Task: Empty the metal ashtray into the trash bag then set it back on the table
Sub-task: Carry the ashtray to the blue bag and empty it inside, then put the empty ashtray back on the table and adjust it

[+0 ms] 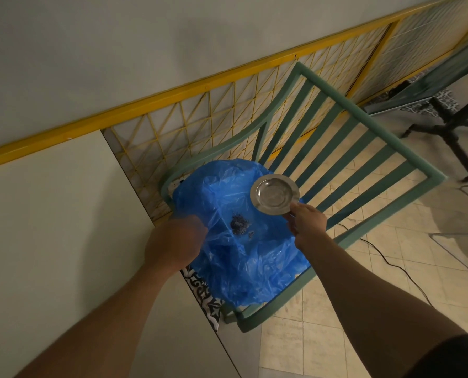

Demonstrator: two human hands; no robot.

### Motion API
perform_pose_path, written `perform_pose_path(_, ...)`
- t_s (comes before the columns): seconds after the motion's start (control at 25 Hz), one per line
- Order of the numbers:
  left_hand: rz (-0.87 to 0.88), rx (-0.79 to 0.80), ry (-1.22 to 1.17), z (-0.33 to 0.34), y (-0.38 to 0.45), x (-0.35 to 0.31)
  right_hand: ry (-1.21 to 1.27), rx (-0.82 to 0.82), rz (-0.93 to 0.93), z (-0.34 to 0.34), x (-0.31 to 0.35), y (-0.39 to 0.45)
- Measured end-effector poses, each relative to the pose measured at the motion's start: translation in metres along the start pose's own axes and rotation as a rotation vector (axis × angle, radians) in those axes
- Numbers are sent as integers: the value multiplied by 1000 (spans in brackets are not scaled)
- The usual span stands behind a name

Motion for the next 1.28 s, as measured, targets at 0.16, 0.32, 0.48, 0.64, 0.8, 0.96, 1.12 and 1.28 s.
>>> perform_pose_path(0.16, -115, 80, -231, -5, 1, 4, 18, 46, -24, -3, 7, -14)
perform_pose_path(0.32, -275, 147, -522, -13, 4, 3, 43, 114, -35, -2, 9, -34)
perform_pose_path(0.48, -410, 166, -670, -24, -8, 3, 33, 196, -60, 2, 14, -64)
perform_pose_path(0.64, -504, 181, -764, -44, -32, 8, 2, 305, -84, 12, 18, -104)
perform_pose_path(0.8, -567, 179, -851, -73, -60, 18, -36, 406, -70, 21, 9, -148)
perform_pose_path(0.96, -623, 139, -882, -104, -100, 42, -106, 493, -52, 33, -14, -200)
perform_pose_path(1.12, -697, 121, -914, -123, -148, 76, -206, 593, 0, 41, -52, -250)
perform_pose_path(1.28, -773, 117, -940, -133, -203, 108, -277, 675, 46, 42, -87, -295)
Point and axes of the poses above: each hand's wrist, its own y-axis towards the middle knuckle, its own z-axis out of the palm, x = y × z, the point moved 4 cm from there along y, towards the middle knuckle, and after that the axes turned 11 degrees about -z, right-handed, at the moved point
